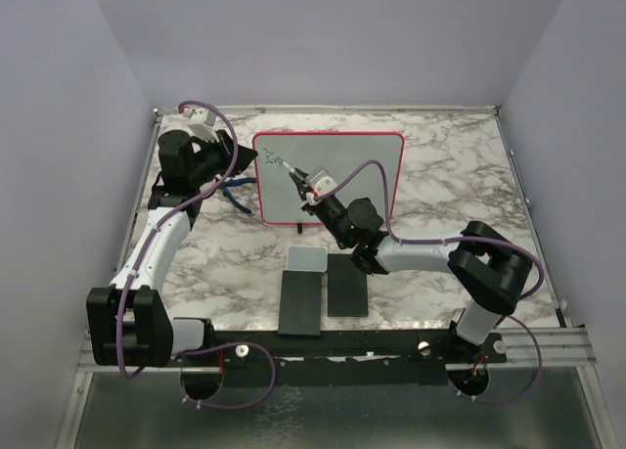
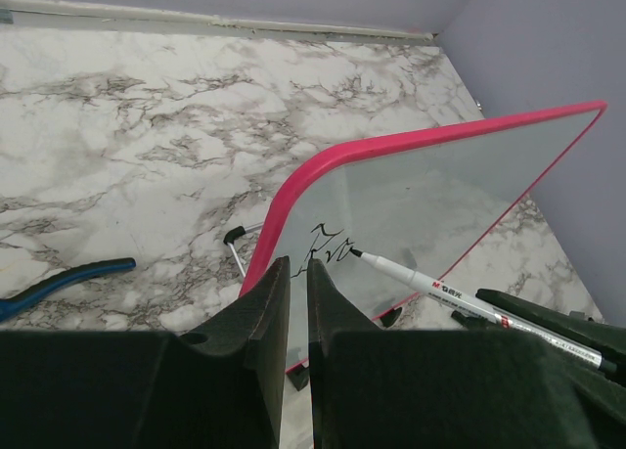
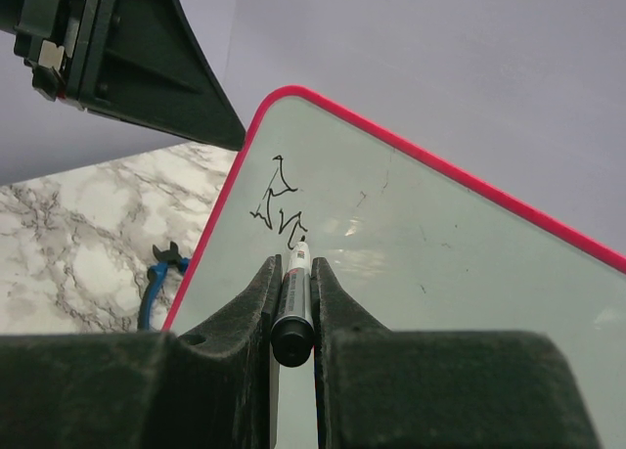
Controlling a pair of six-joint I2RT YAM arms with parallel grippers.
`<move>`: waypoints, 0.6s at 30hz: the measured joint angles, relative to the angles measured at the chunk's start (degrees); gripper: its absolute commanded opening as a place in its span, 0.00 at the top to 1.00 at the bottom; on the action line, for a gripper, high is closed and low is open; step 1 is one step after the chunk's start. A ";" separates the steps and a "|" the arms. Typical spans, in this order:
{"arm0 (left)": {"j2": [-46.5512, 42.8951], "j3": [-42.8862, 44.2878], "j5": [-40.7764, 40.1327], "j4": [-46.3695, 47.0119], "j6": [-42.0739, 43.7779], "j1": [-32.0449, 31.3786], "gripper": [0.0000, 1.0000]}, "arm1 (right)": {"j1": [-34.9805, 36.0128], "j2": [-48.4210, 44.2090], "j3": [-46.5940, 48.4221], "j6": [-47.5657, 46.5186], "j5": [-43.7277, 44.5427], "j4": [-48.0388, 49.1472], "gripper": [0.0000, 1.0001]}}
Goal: Write a sentence on the whiteboard
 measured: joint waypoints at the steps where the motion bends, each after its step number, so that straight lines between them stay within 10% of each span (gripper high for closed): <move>1: 0.00 -0.02 0.00 0.00 0.00 0.00 0.87 | 0.00 0.00 -0.17 0.04 0.02 0.02 0.99; 18: 0.00 0.00 0.00 0.00 0.00 0.00 0.87 | 0.00 -0.17 -1.77 0.98 0.20 -0.04 0.99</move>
